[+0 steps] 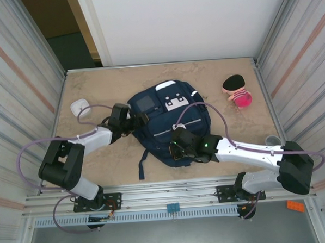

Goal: Pack the student bag

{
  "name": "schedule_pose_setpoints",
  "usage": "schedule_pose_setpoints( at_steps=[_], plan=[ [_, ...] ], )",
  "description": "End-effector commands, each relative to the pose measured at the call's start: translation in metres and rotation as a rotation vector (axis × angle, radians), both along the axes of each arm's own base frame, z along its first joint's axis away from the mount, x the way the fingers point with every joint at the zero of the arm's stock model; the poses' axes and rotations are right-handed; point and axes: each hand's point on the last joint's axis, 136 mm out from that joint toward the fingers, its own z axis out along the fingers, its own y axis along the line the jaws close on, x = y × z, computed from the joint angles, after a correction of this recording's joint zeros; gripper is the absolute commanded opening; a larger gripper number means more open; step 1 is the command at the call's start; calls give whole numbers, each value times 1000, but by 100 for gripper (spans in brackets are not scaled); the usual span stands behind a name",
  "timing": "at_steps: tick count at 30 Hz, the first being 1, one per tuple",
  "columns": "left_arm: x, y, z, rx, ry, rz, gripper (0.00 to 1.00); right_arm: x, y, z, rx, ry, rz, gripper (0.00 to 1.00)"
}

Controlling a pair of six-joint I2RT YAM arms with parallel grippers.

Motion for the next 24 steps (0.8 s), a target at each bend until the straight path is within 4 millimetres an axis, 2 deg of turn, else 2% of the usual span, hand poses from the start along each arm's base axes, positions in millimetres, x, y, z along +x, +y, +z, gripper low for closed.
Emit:
schedule_pose_setpoints(
  at_steps=[1,2,5,10,13,18,24],
  plan=[
    [18,-9,45,-60,-92,-45,76,13,23,23,80,-45,-34,0],
    [14,-6,50,-57,-94,-40,77,15,23,23,74,-47,-35,0],
    [-16,4,63,-99,-70,-13,78,18,23,23,74,-41,-26,0],
    [-84,19,53,-224,31,71,77,19,24,23,80,-32,-13,0],
    [-110,14,50,-291,52,85,75,18,28,22,84,-25,5,0],
    [-123,-14,61,-386,55,46,69,16,32,19,78,-12,21,0],
    [-115,-51,73,-453,49,-20,65,16,33,18,74,-10,31,0]
  ],
)
